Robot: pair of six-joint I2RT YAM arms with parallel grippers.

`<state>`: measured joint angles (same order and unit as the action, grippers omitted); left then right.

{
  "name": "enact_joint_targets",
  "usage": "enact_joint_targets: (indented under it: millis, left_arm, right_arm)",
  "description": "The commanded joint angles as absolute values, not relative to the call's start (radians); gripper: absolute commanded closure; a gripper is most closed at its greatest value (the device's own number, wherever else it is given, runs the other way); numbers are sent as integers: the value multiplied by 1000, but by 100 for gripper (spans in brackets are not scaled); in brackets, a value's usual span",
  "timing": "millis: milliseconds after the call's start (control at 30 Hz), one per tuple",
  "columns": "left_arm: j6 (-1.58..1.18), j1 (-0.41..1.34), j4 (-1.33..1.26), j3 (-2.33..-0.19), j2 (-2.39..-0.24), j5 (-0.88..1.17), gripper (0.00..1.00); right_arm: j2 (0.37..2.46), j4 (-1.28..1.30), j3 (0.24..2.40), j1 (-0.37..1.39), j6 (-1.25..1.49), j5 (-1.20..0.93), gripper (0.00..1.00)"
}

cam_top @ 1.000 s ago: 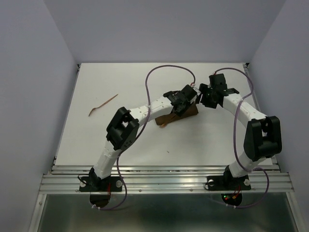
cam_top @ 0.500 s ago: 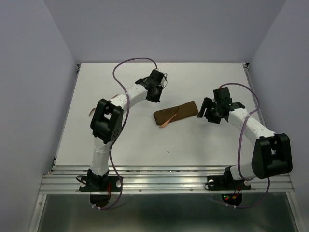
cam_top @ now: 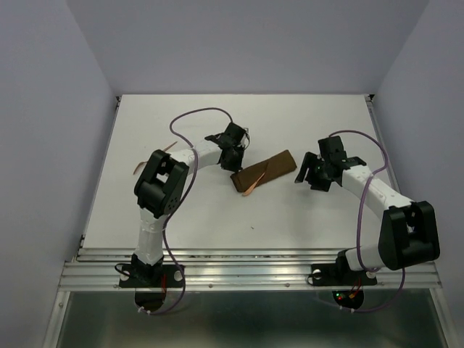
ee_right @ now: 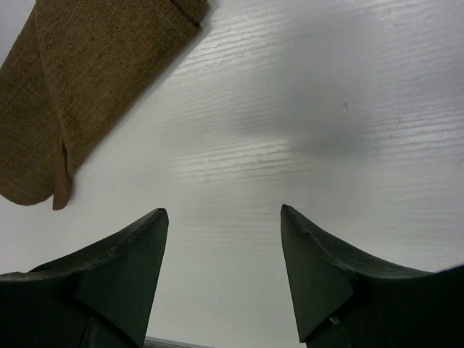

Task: Fold the napkin into a case and place the utensils inside
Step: Move the smaller rectangle folded napkin to the center of the board, then stuff the knife into the folded napkin.

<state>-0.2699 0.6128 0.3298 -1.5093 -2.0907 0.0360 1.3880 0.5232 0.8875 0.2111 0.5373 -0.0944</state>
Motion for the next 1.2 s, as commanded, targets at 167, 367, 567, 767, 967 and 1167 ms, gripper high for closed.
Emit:
enact_joint_targets:
  millis: [167,367,567,767,967,1167]
  left_arm:
    - [-359,705,258,-1247,-1884,158,100]
    - [-403,795,324,-1230,-1842,106,100]
    - [-445,793,500,-1348,-1813,-156,99]
    - [-488,843,587,-1500,-1828,-203,90]
    - [-480,867,539,-1554,-1876,-66,88]
    - [-479,864,450,-1442,-1867,98,100]
  right_arm:
    - [1413,488,916,238,551,-112,32]
    - [1425,494,930,256,549,-103,32]
    - [1434,486,933,256,545,-106,32]
    - [1451,474,946,290,549,-118,32]
    - [1462,474,962,359,571,-80,40]
    - [1474,488,994,446,607,-23,53]
